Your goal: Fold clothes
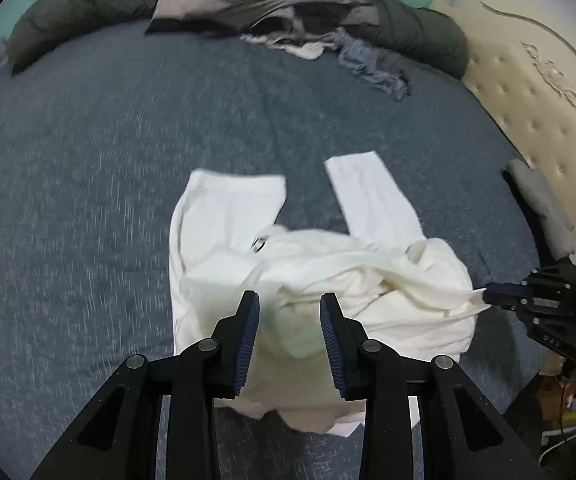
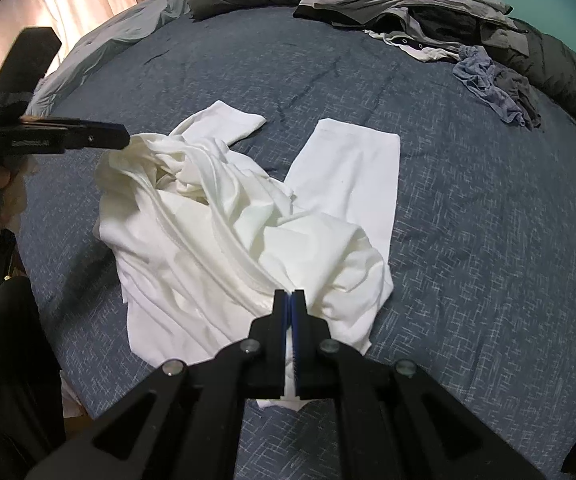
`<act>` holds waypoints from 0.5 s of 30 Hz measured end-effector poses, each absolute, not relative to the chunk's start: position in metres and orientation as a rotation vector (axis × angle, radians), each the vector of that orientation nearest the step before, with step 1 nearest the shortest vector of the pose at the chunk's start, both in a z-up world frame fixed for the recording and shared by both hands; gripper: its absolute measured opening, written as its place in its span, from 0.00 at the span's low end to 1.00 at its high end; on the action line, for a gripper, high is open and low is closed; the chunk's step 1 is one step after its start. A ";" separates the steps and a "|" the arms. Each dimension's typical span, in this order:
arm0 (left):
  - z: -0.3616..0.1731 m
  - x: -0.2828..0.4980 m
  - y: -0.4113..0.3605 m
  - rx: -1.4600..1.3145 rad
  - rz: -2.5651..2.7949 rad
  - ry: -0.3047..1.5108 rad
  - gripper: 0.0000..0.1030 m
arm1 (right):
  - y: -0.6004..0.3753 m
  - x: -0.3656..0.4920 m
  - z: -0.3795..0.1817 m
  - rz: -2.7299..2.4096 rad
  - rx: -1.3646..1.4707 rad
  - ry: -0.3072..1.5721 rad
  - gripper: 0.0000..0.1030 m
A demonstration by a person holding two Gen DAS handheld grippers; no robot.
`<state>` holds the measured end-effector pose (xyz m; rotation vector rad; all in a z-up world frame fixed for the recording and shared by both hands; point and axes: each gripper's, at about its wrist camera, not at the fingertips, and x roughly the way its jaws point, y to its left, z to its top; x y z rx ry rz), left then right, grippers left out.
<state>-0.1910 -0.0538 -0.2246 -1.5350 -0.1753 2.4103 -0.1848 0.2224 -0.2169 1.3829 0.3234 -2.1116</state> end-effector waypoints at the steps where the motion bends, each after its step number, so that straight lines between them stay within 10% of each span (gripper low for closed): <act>1: -0.225 -0.192 -0.052 -1.542 2.401 -0.173 0.33 | 0.223 -0.185 -0.217 -2.111 1.384 0.322 0.02; 15: -0.249 -0.191 -0.063 -1.649 2.400 -0.186 0.33 | 0.226 -0.186 -0.224 -2.109 1.406 0.309 0.02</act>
